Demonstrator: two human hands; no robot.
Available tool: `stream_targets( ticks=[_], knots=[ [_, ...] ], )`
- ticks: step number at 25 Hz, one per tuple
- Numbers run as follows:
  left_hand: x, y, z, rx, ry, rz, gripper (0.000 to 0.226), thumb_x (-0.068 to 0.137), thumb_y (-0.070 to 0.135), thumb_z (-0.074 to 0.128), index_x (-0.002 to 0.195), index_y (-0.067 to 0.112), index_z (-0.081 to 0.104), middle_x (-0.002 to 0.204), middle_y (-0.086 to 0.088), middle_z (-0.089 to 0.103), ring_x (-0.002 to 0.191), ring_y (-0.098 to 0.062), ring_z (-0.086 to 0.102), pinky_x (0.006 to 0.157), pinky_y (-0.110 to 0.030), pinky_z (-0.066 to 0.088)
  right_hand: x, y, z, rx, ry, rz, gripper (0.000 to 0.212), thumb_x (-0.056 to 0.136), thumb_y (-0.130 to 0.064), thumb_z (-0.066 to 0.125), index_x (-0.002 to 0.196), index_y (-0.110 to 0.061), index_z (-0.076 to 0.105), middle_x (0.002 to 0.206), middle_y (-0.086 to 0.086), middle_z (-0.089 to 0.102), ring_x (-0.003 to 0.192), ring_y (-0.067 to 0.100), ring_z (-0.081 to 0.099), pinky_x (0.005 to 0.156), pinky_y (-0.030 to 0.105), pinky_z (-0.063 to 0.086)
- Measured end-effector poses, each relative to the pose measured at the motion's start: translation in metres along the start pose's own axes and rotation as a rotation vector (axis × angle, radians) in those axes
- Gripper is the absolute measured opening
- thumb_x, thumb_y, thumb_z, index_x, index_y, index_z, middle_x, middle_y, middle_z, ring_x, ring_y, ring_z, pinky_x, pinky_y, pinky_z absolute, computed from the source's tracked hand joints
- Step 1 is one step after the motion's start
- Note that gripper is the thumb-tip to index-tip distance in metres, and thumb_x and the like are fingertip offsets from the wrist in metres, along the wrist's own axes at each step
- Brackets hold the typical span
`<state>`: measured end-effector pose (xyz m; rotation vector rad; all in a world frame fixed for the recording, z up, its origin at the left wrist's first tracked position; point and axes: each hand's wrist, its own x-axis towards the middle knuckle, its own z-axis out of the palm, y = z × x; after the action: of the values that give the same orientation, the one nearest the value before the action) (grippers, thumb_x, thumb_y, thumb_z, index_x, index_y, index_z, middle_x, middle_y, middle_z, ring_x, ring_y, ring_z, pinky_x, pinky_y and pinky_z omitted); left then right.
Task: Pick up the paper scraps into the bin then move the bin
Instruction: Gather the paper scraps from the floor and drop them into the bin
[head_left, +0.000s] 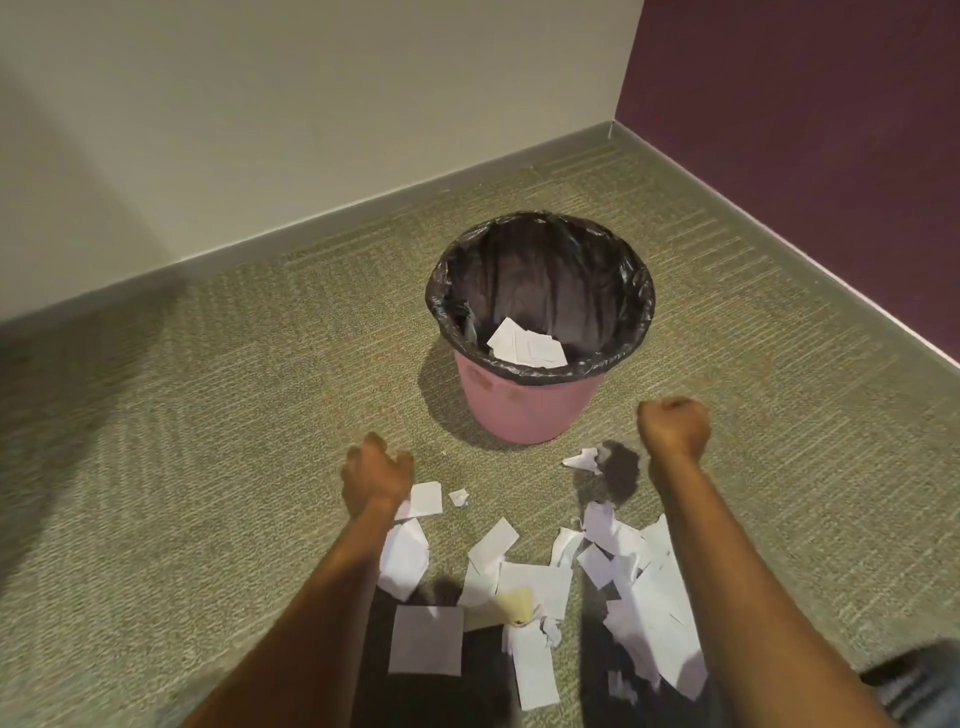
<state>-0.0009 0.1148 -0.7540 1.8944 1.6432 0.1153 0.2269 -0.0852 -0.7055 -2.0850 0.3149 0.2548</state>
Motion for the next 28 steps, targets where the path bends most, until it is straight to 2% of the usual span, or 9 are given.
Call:
stream_targets(
  ticks=[1, 3, 5, 9, 14, 17, 20, 23, 28],
  knots=[
    [0.000, -0.014, 0.014, 0.104, -0.100, 0.027, 0.048, 0.086, 0.035, 0.063, 0.127, 0.012, 0.051, 0.122, -0.020, 0.054, 0.112, -0.040, 0.054, 0.092, -0.049, 0.048, -0.001, 0.022, 0.018, -0.162, -0.136, -0.022, 0.005, 0.082, -0.009, 0.062, 0.086, -0.009, 0.065, 0.080, 0.008, 0.062, 0.078, 0.029, 0.062, 0.066, 0.031, 0.048],
    [-0.001, -0.029, 0.032, 0.224, -0.228, 0.102, 0.067, 0.083, 0.045, 0.065, 0.140, 0.022, 0.038, 0.135, -0.020, 0.040, 0.125, -0.041, 0.040, 0.099, -0.054, 0.042, 0.006, 0.060, 0.052, -0.517, -0.411, -0.139, 0.053, 0.082, -0.025, 0.069, 0.131, -0.011, 0.057, 0.124, 0.014, 0.059, 0.110, 0.036, 0.060, 0.092, 0.042, 0.051],
    [0.003, -0.037, 0.043, 0.306, -0.290, 0.186, 0.078, 0.080, 0.053, 0.065, 0.145, 0.029, 0.029, 0.145, -0.020, 0.027, 0.132, -0.042, 0.031, 0.100, -0.057, 0.038, 0.011, 0.081, 0.077, -0.767, -0.538, -0.326, 0.065, 0.084, -0.036, 0.065, 0.144, -0.020, 0.043, 0.138, 0.013, 0.045, 0.122, 0.041, 0.051, 0.101, 0.053, 0.045],
    [0.011, -0.034, 0.067, 0.385, -0.375, 0.343, 0.083, 0.079, 0.065, 0.059, 0.146, 0.032, 0.025, 0.153, -0.023, 0.013, 0.139, -0.043, 0.019, 0.102, -0.059, 0.034, 0.025, 0.106, 0.086, -1.053, -0.621, -0.533, 0.040, 0.094, -0.033, 0.053, 0.134, -0.023, 0.053, 0.142, 0.007, 0.041, 0.124, 0.040, 0.046, 0.098, 0.051, 0.045],
    [-0.004, -0.029, 0.110, 0.469, -0.378, 0.378, 0.067, 0.089, 0.054, 0.052, 0.146, 0.027, 0.030, 0.154, -0.024, 0.011, 0.142, -0.039, 0.014, 0.103, -0.057, 0.035, 0.032, 0.123, 0.059, -1.137, -0.642, -0.619, 0.020, 0.094, -0.023, 0.055, 0.102, -0.017, 0.073, 0.115, 0.012, 0.056, 0.110, 0.035, 0.059, 0.090, 0.041, 0.052],
    [-0.015, -0.037, 0.126, 0.595, -0.225, 0.419, 0.062, 0.085, 0.049, 0.060, 0.139, 0.026, 0.041, 0.146, -0.026, 0.032, 0.135, -0.040, 0.033, 0.094, -0.052, 0.044, 0.025, 0.123, 0.044, -1.029, -0.729, -0.436, 0.032, 0.090, -0.042, 0.059, 0.101, -0.016, 0.074, 0.114, 0.016, 0.062, 0.116, 0.032, 0.057, 0.097, 0.040, 0.049],
    [-0.019, -0.045, 0.130, 0.598, -0.166, 0.554, 0.044, 0.067, 0.023, 0.076, 0.108, 0.014, 0.063, 0.107, -0.019, 0.059, 0.100, -0.034, 0.060, 0.066, -0.040, 0.054, 0.008, 0.122, 0.030, -1.033, -0.893, -0.284, 0.086, 0.048, -0.087, 0.064, 0.112, -0.030, 0.060, 0.134, 0.013, 0.052, 0.123, 0.035, 0.051, 0.097, 0.044, 0.050],
    [-0.023, -0.052, 0.128, 0.465, -0.090, 0.737, 0.020, 0.070, -0.007, 0.061, 0.086, 0.006, 0.063, 0.085, -0.016, 0.058, 0.075, -0.032, 0.060, 0.055, -0.037, 0.055, -0.018, 0.142, 0.022, -1.356, -0.952, -0.343, 0.104, 0.060, -0.058, 0.080, 0.145, -0.032, 0.026, 0.152, 0.014, 0.018, 0.136, 0.043, 0.032, 0.100, 0.056, 0.046],
    [-0.015, -0.050, 0.116, 0.330, -0.132, 0.707, 0.022, 0.072, -0.018, 0.050, 0.080, 0.000, 0.060, 0.091, -0.018, 0.056, 0.076, -0.033, 0.057, 0.056, -0.039, 0.053, -0.049, 0.170, 0.017, -1.397, -0.679, -0.657, 0.070, 0.085, -0.012, 0.068, 0.144, -0.020, 0.032, 0.145, 0.013, 0.030, 0.125, 0.034, 0.041, 0.085, 0.042, 0.057]
  ],
)
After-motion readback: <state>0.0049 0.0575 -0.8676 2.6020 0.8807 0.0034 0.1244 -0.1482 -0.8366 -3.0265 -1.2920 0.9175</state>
